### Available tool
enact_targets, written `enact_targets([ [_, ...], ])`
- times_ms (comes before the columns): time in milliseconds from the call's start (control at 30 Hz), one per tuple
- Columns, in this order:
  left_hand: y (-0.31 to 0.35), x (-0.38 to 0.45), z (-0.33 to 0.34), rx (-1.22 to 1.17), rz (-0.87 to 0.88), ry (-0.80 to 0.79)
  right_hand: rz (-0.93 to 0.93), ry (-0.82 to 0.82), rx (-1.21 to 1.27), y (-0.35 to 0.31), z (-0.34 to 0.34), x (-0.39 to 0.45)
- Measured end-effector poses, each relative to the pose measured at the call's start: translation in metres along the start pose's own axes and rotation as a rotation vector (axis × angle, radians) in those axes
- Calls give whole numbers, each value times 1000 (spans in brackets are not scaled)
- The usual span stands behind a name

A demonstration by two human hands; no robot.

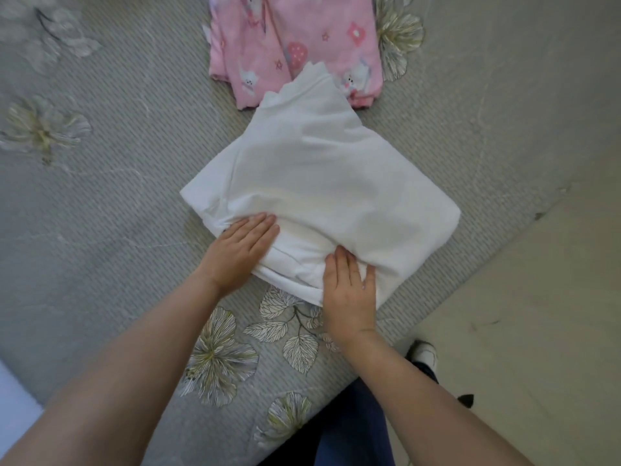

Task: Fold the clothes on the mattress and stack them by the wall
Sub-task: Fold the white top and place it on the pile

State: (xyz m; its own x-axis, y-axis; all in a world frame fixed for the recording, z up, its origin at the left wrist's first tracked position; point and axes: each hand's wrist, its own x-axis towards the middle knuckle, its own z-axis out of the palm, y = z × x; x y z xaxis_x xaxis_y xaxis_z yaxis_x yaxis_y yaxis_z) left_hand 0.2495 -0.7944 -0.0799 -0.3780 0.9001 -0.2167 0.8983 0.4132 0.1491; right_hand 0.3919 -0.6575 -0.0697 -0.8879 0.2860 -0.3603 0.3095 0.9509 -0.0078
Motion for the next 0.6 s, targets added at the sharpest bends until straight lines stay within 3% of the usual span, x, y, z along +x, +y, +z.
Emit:
enact_targets([
  [167, 9, 25, -16, 16, -82, 164, -13, -37, 207, 47, -33, 25],
  [300, 34, 57, -56, 36, -58, 294, -116, 4, 50, 101, -71, 33],
  [400, 50, 92, -103, 127, 66, 470, -126, 118, 42, 148, -116, 29],
  [600, 104, 181, -228, 324, 170, 558, -57, 404, -50, 252, -208, 23],
])
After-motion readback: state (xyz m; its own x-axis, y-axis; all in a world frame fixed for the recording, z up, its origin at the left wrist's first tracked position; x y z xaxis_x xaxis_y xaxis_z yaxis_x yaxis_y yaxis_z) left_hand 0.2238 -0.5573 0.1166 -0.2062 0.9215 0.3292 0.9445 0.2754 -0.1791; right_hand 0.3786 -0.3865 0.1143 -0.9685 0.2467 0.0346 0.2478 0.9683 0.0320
